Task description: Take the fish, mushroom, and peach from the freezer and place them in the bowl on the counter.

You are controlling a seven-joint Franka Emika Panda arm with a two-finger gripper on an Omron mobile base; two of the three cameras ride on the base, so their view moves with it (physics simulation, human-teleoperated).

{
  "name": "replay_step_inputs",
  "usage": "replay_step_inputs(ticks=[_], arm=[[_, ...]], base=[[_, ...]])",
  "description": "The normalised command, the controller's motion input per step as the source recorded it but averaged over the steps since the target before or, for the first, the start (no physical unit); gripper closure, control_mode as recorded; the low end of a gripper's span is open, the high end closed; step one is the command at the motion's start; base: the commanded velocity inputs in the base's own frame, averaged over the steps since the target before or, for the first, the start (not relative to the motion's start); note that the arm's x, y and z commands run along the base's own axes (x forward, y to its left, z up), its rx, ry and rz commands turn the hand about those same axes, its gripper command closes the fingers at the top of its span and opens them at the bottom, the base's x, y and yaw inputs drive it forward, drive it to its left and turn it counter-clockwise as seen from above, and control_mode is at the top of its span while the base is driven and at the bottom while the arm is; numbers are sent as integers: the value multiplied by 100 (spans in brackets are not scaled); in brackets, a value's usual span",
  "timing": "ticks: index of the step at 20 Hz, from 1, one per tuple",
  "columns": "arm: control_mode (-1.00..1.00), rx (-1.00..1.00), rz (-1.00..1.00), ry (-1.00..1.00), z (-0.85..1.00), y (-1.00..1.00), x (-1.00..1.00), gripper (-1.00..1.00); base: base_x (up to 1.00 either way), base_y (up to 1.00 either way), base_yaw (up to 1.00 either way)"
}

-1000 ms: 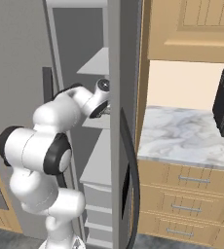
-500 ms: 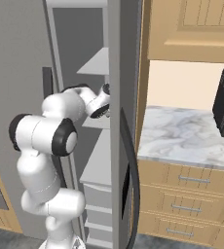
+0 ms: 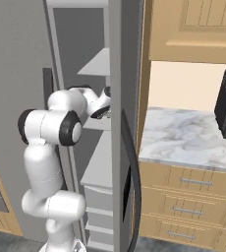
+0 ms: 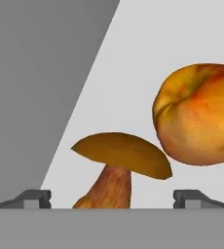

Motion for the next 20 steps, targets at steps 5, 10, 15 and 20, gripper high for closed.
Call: replay_step_inputs(ticks=[5,10,15,20], arm=[[-100,0,0,0,-45,9,34,-100],[-100,0,0,0,-49,11,27,100],[-100,0,0,0,-45,3,9,100],[-100,0,0,0,-1,0,0,100]], base=[[0,0,0],[0,0,0],[0,0,0],[0,0,0]])
